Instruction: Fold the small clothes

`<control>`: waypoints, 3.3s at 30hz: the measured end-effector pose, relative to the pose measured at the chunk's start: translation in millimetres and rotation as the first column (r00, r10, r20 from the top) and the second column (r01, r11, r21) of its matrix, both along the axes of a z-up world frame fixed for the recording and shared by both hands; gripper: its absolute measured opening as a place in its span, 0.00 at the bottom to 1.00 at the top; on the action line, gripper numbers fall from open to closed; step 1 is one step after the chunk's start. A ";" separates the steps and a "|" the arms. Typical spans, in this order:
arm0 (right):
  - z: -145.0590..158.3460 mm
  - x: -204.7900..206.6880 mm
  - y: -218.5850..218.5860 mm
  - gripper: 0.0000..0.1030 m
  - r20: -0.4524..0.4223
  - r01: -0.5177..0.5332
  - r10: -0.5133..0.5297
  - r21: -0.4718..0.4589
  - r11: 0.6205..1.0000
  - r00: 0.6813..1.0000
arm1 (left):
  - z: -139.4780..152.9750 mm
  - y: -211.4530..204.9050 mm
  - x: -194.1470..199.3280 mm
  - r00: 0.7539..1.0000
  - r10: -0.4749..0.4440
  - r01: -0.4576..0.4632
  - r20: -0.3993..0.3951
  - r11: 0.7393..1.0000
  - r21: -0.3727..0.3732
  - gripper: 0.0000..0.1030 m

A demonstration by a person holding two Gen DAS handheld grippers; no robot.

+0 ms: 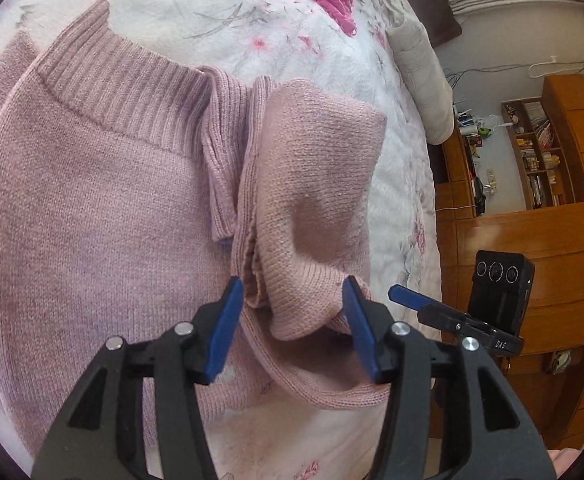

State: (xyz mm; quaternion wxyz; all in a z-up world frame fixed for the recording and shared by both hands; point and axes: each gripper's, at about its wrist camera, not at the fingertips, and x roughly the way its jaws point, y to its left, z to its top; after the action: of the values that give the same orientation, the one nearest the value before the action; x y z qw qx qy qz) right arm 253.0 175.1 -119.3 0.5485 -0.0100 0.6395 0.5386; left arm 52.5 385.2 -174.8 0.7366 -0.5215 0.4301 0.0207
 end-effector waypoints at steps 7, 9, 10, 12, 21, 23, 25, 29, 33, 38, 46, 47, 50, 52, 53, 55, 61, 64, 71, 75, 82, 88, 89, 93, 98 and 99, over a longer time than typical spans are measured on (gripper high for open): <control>3.0 -0.3 -6.2 0.62 0.016 -0.007 0.007 -0.001 1.000 1.000 | -35.9 8.3 8.6 0.999 0.038 -0.033 0.025 0.983 -0.182 0.63; 1.9 -0.3 -6.2 0.62 0.016 -0.007 0.007 -0.005 1.000 1.000 | -43.7 7.3 14.1 0.999 0.035 -0.030 0.021 0.980 -0.197 0.64; 1.4 -0.1 -6.4 0.62 0.015 -0.004 0.004 -0.007 1.000 1.000 | -46.2 7.0 16.0 0.999 0.042 -0.036 0.022 0.977 -0.212 0.64; 0.0 -0.1 -6.5 0.62 0.015 -0.001 0.001 -0.008 1.000 1.000 | -46.6 6.5 22.0 0.998 0.045 -0.035 0.038 0.972 -0.233 0.65; -3.7 -3.0 -1.7 0.62 0.025 -0.004 0.005 -0.022 1.000 1.000 | -38.6 -4.2 39.5 1.000 0.020 -0.020 -0.002 0.984 -0.178 0.26; -3.1 -2.4 -1.9 0.62 0.023 0.002 -0.002 -0.020 1.000 1.000 | -29.9 -5.2 34.2 0.999 0.032 -0.028 0.027 0.988 -0.154 0.24; -2.1 -2.5 -2.0 0.62 0.022 0.003 -0.003 -0.018 1.000 1.000 | -13.3 -5.8 27.6 0.996 0.028 -0.019 0.082 0.994 -0.108 0.23; 1.4 -7.3 0.2 0.62 0.021 -0.010 0.010 -0.009 1.000 1.000 | 25.9 -2.4 13.7 0.987 0.004 -0.003 0.159 1.000 -0.008 0.23; 5.0 -14.9 6.6 0.62 0.013 -0.024 0.024 0.011 1.000 1.000 | 57.9 11.3 -8.8 0.982 -0.005 -0.008 0.190 0.998 0.069 0.23; 6.1 -29.6 20.9 0.62 0.006 -0.064 0.064 0.031 0.997 0.998 | 78.4 44.4 -53.5 0.983 0.036 -0.060 0.182 0.990 0.126 0.23; -7.1 -63.6 48.4 0.62 -0.025 -0.142 0.143 0.029 0.989 0.989 | 22.7 88.3 -107.0 0.988 0.135 -0.139 0.081 0.989 0.046 0.23; -9.6 -68.8 52.4 0.62 -0.020 -0.152 0.152 0.018 0.988 0.988 | 10.7 89.6 -108.0 0.990 0.135 -0.138 0.051 0.988 0.067 0.23; -17.3 -83.8 62.2 0.62 0.004 -0.188 0.188 -0.018 0.982 0.982 | -18.4 95.6 -113.8 0.984 0.174 -0.175 0.042 0.984 0.020 0.23; -23.5 -92.5 68.0 0.62 0.010 -0.206 0.207 -0.046 0.977 0.978 | -21.8 96.4 -113.7 0.984 0.168 -0.170 0.065 0.985 0.033 0.24; -27.9 -96.0 70.0 0.62 0.017 -0.212 0.213 -0.065 0.975 0.977 | -18.8 93.5 -111.8 0.986 0.156 -0.160 0.064 0.986 0.055 0.24; -33.2 -102.0 72.6 0.64 0.036 -0.221 0.224 -0.090 0.971 0.974 | -11.4 89.8 -112.1 0.989 0.133 -0.138 0.059 0.987 0.085 0.25; -31.9 -94.9 65.5 0.65 0.029 -0.198 0.201 -0.083 0.977 0.979 | 40.6 70.9 -139.6 0.990 0.125 -0.135 0.061 0.970 0.201 0.32; -25.4 -93.3 57.5 0.65 0.032 -0.188 0.191 -0.075 0.979 0.981 | 60.3 48.1 -152.0 0.990 0.112 -0.128 0.086 0.968 0.214 0.36; -17.2 -100.3 43.9 0.66 0.021 -0.175 0.176 -0.060 0.983 0.984 | 36.3 15.3 -145.9 0.996 0.088 -0.078 -0.031 0.967 0.241 0.46; -20.5 -97.0 34.7 0.66 0.017 -0.164 0.166 -0.066 0.984 0.986 | 16.4 12.5 -135.3 0.999 0.042 -0.036 -0.035 0.985 0.166 0.06; -24.3 -92.9 21.6 0.72 -0.019 -0.149 0.148 -0.071 0.986 0.989 | 14.9 21.3 -194.7 0.988 0.157 -0.156 0.003 0.981 0.116 0.05; -54.8 -100.6 32.0 0.61 -0.080 -0.154 0.145 -0.124 0.980 0.986 | -22.1 26.1 -205.1 0.981 0.190 -0.186 -0.033 0.979 0.082 0.05; -58.0 -101.6 33.0 0.56 -0.078 -0.156 0.147 -0.128 0.979 0.986 | -22.5 24.9 -201.1 0.983 0.177 -0.172 -0.038 0.979 0.107 0.05; -74.2 -102.1 33.4 0.37 -0.031 -0.159 0.156 -0.206 0.966 0.987 | -33.3 20.9 -190.5 0.986 0.156 -0.147 -0.060 0.981 0.126 0.08; -66.1 -106.4 39.5 0.38 0.020 -0.207 0.217 -0.231 0.951 0.976 | -25.0 20.7 -189.0 0.988 0.144 -0.137 -0.056 0.984 0.117 0.11; -62.5 -104.9 39.7 0.44 0.017 -0.212 0.222 -0.232 0.949 0.975 | -19.9 21.4 -191.6 0.988 0.144 -0.139 -0.049 0.985 0.101 0.15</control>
State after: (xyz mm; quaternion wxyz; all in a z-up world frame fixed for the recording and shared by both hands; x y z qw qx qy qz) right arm 148.1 214.8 -181.8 0.4947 -0.1547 0.6804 0.5180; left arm -139.1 406.6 -194.7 0.7453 -0.5136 0.4110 0.1085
